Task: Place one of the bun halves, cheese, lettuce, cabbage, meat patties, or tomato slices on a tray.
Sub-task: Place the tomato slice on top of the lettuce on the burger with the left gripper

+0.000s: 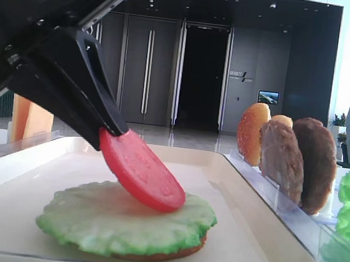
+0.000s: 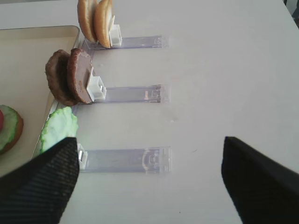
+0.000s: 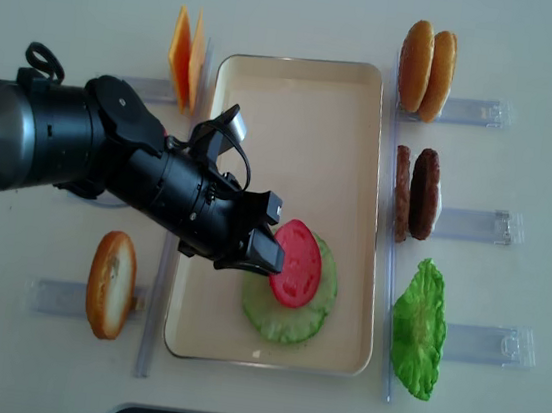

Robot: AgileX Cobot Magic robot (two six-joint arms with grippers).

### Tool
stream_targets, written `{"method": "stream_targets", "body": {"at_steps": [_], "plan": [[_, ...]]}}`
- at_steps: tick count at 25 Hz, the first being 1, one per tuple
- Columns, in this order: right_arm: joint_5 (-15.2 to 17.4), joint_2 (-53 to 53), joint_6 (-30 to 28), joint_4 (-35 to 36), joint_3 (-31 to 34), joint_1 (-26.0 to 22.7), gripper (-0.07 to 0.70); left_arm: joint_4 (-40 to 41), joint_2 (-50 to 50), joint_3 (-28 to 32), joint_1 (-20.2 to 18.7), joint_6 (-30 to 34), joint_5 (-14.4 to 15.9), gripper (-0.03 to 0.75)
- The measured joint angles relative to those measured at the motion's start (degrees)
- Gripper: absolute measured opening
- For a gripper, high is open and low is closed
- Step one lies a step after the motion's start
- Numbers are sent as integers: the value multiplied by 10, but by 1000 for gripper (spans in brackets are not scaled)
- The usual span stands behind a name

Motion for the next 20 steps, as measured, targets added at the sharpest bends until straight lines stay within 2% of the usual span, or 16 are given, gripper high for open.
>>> {"method": "stream_targets", "body": {"at_steps": [5, 13, 20], "plan": [[0, 0, 0, 0, 0, 0, 589, 11, 0, 0, -1, -11, 0, 60], [0, 0, 0, 0, 0, 0, 589, 129, 0, 0, -1, -123, 2, 60], [0, 0, 0, 0, 0, 0, 589, 142, 0, -1, -2, -137, 2, 60]]}}
